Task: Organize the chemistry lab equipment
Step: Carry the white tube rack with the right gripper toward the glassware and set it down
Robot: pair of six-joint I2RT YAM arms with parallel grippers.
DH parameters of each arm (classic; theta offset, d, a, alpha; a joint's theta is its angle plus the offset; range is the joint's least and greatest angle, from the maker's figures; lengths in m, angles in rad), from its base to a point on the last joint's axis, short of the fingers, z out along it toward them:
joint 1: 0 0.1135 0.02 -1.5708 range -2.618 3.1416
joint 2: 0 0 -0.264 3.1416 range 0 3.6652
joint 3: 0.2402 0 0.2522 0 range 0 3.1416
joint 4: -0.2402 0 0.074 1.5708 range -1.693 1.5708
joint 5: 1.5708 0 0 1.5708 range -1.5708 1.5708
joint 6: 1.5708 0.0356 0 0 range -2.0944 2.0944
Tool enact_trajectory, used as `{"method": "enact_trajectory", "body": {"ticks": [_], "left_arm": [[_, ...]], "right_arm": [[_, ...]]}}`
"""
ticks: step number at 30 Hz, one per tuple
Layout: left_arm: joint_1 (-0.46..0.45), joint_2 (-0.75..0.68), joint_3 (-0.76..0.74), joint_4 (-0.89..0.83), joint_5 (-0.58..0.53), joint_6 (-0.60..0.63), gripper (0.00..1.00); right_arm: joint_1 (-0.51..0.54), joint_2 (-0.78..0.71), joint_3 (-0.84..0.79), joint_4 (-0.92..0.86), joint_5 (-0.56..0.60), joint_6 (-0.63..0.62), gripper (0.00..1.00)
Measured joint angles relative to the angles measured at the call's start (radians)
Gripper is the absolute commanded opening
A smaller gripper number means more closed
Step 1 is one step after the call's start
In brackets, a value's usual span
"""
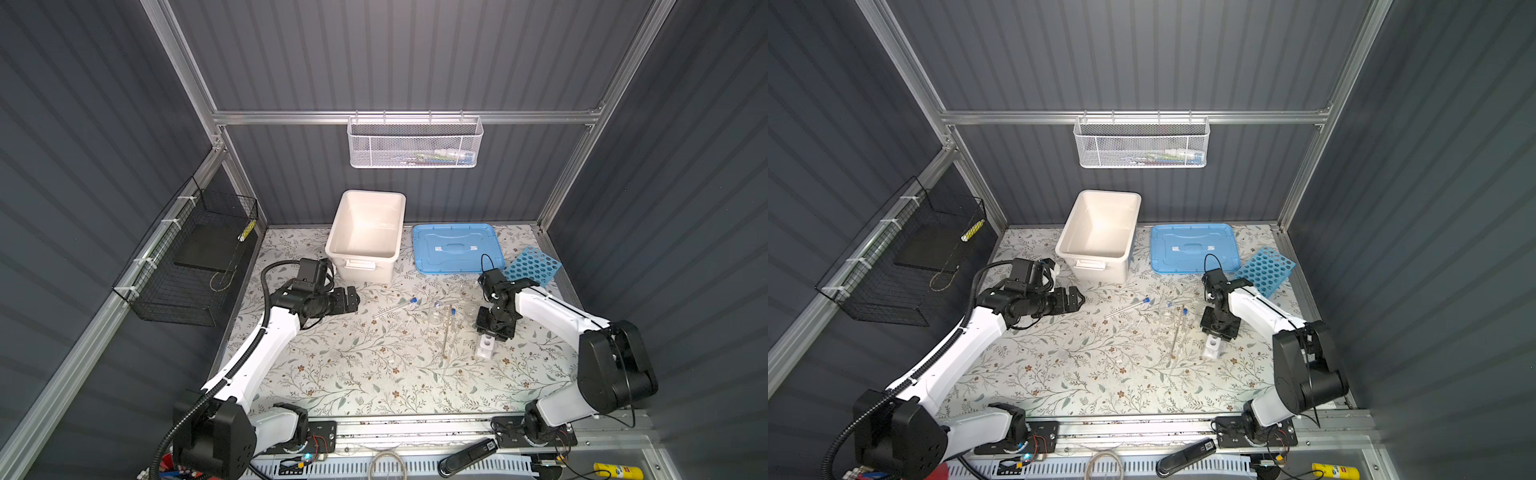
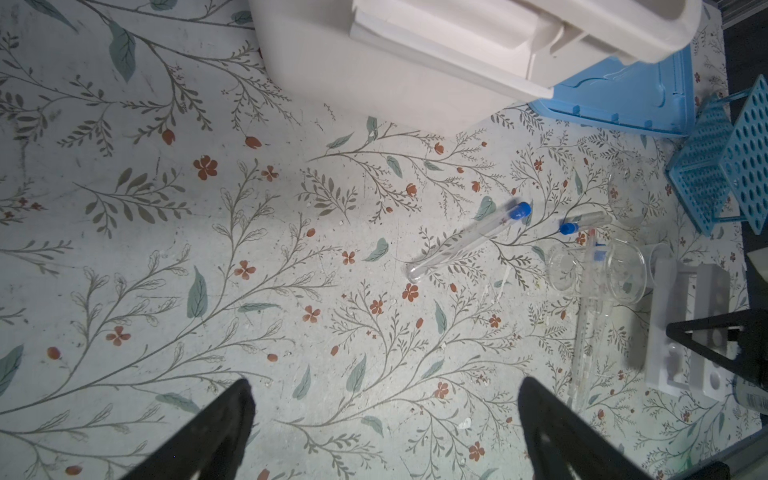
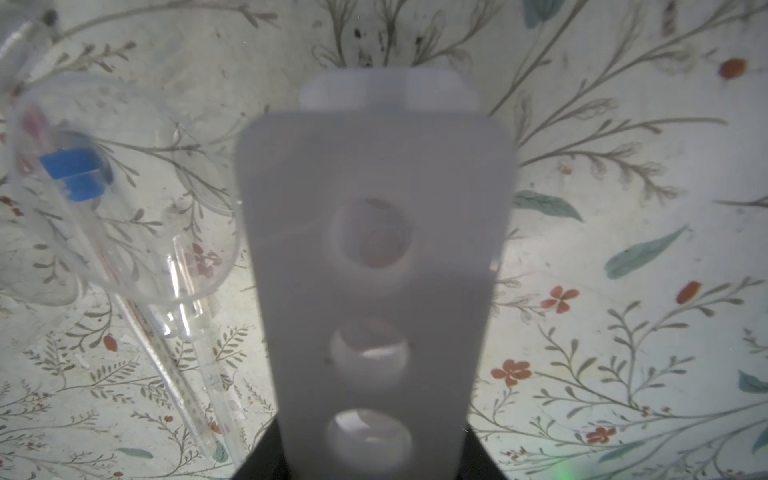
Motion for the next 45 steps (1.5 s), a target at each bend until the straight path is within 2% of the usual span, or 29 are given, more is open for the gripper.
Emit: {"method": "enact_trajectory", "body": {"ticks": [9, 13, 24, 30, 38, 45], "left_arm": [[-0.001, 0.001, 0.000, -0.021, -0.001, -0.003, 1.00], [-0.003, 0.001, 0.000, -0.026, 0.000, -0.003, 1.00], [-0.009, 0.001, 0.000, -0.033, -0.002, -0.003, 1.00], [-0.017, 0.003, 0.000, -0.043, -0.004, -0.003, 1.00], [-0.076, 0.013, 0.010, -0.079, -0.031, -0.002, 1.00], [-0.206, 0.030, 0.065, -0.109, -0.082, -0.003, 0.98]], "right_arm": [[0.029, 0.045, -0.042, 0.069, 0.003, 0.014, 0.18], [0.029, 0.037, -0.055, 0.087, 0.001, 0.014, 0.24], [0.029, 0.018, -0.082, 0.093, -0.001, 0.012, 0.55], [0.029, -0.042, -0.098, 0.068, -0.001, 0.012, 0.68], [0.029, -0.131, -0.102, 0.044, 0.000, 0.014, 0.71], [0.029, -0.266, -0.086, -0.034, 0.027, 0.014, 0.71]]}}
